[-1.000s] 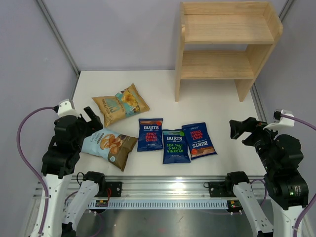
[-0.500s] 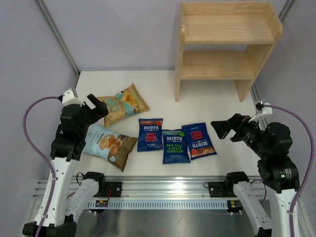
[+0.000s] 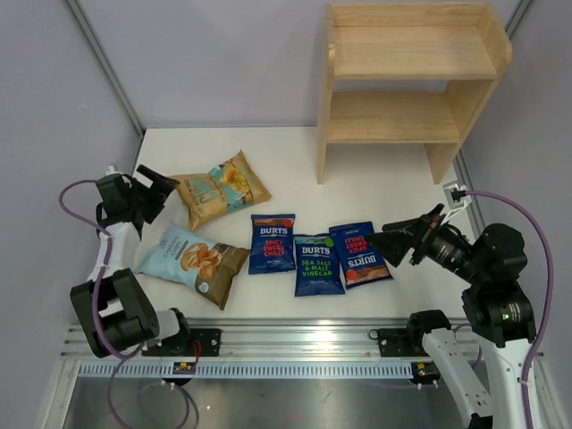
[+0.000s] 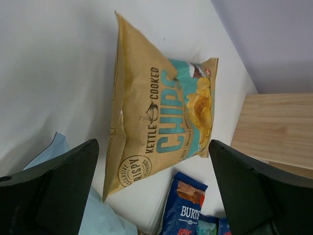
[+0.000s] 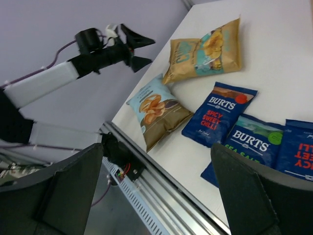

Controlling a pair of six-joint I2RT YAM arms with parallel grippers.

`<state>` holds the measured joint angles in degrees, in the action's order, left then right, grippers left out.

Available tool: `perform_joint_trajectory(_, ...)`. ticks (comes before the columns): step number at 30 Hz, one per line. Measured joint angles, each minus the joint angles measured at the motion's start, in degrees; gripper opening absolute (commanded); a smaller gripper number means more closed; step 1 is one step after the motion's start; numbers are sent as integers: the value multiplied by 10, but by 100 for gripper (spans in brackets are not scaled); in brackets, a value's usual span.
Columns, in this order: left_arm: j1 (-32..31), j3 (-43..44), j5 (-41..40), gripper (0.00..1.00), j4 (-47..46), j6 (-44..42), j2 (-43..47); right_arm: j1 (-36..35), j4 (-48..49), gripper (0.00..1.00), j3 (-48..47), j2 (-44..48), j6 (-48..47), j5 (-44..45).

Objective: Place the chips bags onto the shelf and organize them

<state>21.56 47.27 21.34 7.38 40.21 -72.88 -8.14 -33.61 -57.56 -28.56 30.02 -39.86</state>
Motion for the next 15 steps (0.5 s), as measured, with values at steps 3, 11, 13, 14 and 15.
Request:
perform_joint_trajectory(3, 4, -23, 42, 99, -49, 14, -57, -19, 6, 99, 0, -1, 4, -25)
perform_joint_trajectory(11, 5, -53, 122, 99, -184, 29, -175, -54, 13, 99, -2, -1, -4, -80)
perform_joint_trajectory(13, 5, -53, 136, 99, -207, 28, -194, -55, 14, 99, -2, -1, -7, -89)
perform_joint_trajectory(14, 5, -53, 142, 99, -215, 27, -202, -55, 15, 99, -2, -1, -9, -92)
perform_joint_trajectory(15, 3, -51, 150, 99, -223, 25, -211, -56, 17, 99, -2, -1, -10, -94)
